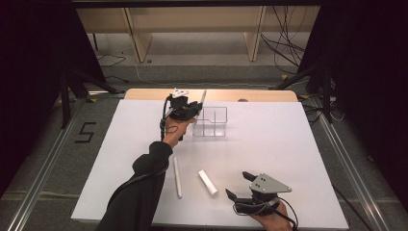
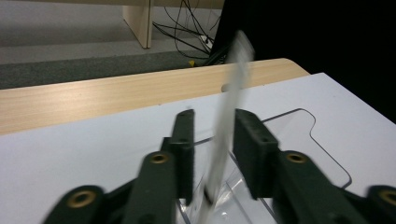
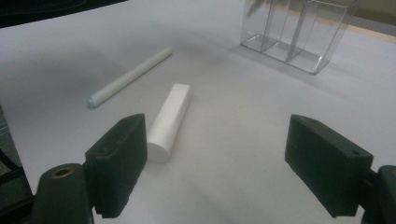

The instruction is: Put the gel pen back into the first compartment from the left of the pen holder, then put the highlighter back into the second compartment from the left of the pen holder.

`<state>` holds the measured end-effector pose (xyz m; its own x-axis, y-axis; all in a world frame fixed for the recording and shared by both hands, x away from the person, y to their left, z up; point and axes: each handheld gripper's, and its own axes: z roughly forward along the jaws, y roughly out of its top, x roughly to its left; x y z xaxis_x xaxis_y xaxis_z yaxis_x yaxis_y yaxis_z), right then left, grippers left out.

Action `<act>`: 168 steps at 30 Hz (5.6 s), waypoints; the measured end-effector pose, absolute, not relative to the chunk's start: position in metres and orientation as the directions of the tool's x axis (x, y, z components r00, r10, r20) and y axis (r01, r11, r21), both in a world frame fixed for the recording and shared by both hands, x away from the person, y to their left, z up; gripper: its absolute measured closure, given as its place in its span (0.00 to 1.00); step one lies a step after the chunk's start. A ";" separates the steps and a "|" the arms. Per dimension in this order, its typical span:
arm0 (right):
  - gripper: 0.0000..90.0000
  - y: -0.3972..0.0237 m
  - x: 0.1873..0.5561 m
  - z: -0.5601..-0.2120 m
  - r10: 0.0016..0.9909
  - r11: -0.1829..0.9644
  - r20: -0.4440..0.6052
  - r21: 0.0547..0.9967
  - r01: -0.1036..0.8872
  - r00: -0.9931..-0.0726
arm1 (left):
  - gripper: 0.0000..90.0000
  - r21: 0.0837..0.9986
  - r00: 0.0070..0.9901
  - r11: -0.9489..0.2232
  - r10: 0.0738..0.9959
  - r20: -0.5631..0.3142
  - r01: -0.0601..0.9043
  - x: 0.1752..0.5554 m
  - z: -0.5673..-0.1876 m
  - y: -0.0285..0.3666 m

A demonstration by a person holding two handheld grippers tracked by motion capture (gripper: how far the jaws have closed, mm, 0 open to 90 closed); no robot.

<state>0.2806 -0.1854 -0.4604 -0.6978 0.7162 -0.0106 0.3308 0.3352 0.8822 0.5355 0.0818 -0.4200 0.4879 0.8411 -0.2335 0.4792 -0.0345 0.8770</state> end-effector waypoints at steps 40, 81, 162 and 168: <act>0.24 -0.188 0.280 -0.459 0.732 0.334 -0.022 0.883 0.330 -0.680 | 0.23 0.786 0.442 -0.150 0.881 -0.169 0.600 0.434 -0.422 0.115; 0.24 -0.169 0.276 -0.459 0.747 0.319 0.013 0.871 0.375 -0.665 | 0.19 0.805 0.441 -0.079 0.866 -0.237 0.588 0.364 -0.454 0.173; 0.44 -0.012 0.322 -0.484 0.677 0.481 0.044 0.730 0.486 -0.735 | 0.17 0.879 0.436 -0.014 0.872 -0.223 0.477 0.329 -0.462 0.206; 0.50 -0.006 0.325 -0.490 0.679 0.491 0.041 0.717 0.495 -0.733 | 0.17 0.878 0.434 -0.011 0.872 -0.225 0.478 0.329 -0.463 0.206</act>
<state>0.3250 -0.0063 -0.4904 -0.7331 0.6789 0.0408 0.4949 0.4912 0.7168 0.3288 0.2062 -0.4628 0.4340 0.8722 -0.2255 0.4777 -0.0106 0.8785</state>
